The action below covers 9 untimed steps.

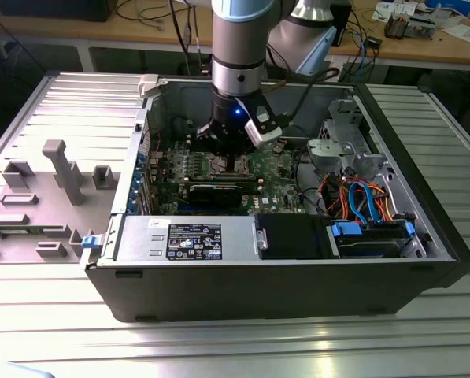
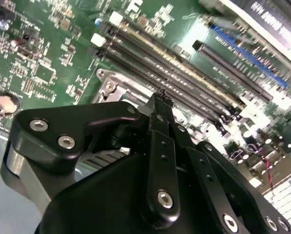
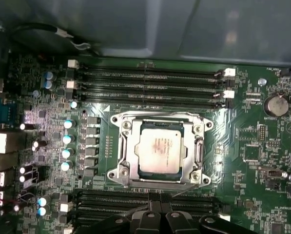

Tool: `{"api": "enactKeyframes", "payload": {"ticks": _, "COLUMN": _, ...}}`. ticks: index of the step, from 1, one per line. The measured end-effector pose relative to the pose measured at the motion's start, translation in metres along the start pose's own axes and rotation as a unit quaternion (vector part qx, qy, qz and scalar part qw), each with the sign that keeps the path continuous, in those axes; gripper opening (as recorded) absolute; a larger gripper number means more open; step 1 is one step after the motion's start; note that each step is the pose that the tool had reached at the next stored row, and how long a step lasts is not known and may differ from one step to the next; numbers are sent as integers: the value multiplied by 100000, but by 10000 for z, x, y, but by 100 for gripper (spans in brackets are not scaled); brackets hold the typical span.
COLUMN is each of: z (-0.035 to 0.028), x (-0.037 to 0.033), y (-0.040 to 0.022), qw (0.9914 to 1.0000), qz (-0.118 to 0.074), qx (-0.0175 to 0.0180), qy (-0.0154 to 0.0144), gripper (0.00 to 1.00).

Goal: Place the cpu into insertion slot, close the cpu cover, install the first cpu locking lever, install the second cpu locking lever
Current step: 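Install the second cpu locking lever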

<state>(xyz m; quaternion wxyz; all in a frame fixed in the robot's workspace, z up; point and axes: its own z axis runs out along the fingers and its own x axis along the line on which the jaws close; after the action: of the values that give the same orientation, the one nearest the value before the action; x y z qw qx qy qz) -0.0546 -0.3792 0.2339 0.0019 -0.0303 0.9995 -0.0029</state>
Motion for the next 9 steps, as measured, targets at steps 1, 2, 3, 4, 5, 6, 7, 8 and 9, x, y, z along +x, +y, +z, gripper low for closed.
{"api": "enactKeyframes", "payload": {"ticks": 1, "z": 0, "x": 6, "y": -18, "qw": 100000, "qz": -2, "qx": -59, "qy": -1, "gripper": 11}}
{"api": "enactKeyframes", "payload": {"ticks": 2, "z": 0, "x": 8, "y": -24, "qw": 100000, "qz": -1, "qx": -89, "qy": -3, "gripper": 11}}
{"api": "enactKeyframes", "payload": {"ticks": 3, "z": 1, "x": 9, "y": -24, "qw": 100000, "qz": 5, "qx": -139, "qy": -7, "gripper": 11}}
{"api": "enactKeyframes", "payload": {"ticks": 4, "z": 1, "x": 9, "y": -24, "qw": 100000, "qz": 8, "qx": -149, "qy": -9, "gripper": 11}}
{"api": "enactKeyframes", "payload": {"ticks": 5, "z": 1, "x": 9, "y": -25, "qw": 100000, "qz": 0, "qx": -168, "qy": -9, "gripper": 11}}
{"api": "enactKeyframes", "payload": {"ticks": 6, "z": 1, "x": 9, "y": -25, "qw": 100000, "qz": 1, "qx": -184, "qy": -8, "gripper": 11}}
{"api": "enactKeyframes", "payload": {"ticks": 7, "z": 1, "x": 9, "y": -25, "qw": 100000, "qz": 2, "qx": -187, "qy": -12, "gripper": 11}}
{"api": "enactKeyframes", "payload": {"ticks": 8, "z": 1, "x": 9, "y": -25, "qw": 100000, "qz": 2, "qx": -186, "qy": -11, "gripper": 11}}
{"api": "enactKeyframes", "payload": {"ticks": 9, "z": 1, "x": 9, "y": -25, "qw": 100000, "qz": 1, "qx": -185, "qy": -11, "gripper": 11}}
